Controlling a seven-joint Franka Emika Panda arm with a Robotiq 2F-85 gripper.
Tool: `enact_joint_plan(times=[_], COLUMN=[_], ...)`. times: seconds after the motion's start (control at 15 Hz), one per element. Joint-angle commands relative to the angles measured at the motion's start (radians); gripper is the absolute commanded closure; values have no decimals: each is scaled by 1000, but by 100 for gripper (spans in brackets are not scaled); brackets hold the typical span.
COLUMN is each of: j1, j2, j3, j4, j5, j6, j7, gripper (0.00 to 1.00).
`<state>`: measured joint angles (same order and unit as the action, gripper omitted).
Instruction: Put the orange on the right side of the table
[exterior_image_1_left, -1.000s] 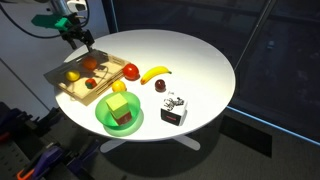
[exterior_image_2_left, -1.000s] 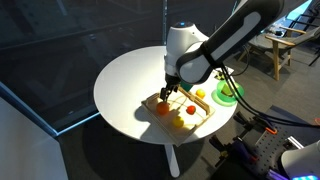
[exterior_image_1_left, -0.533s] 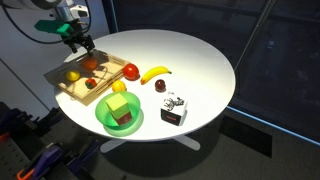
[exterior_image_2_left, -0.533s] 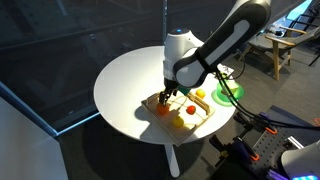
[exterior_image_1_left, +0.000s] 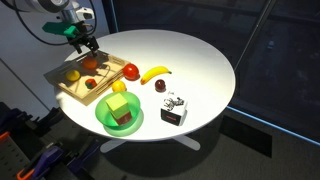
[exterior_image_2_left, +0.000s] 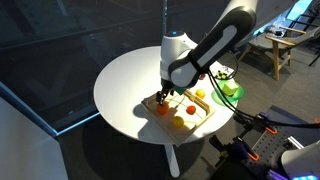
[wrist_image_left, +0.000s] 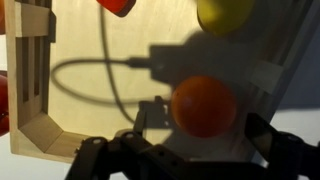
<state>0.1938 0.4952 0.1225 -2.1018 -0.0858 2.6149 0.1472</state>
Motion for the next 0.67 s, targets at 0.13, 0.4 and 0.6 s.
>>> enact_joint_plan(times=[0.13, 0.4, 0.6], j1=[25, 26, 29], j2=[53, 76, 86], j3=[-21, -19, -17], j4=[66, 76, 81], j5=[7, 9, 11], j6=[-25, -20, -18], j7=[7, 1, -1], gripper=[0, 0, 0])
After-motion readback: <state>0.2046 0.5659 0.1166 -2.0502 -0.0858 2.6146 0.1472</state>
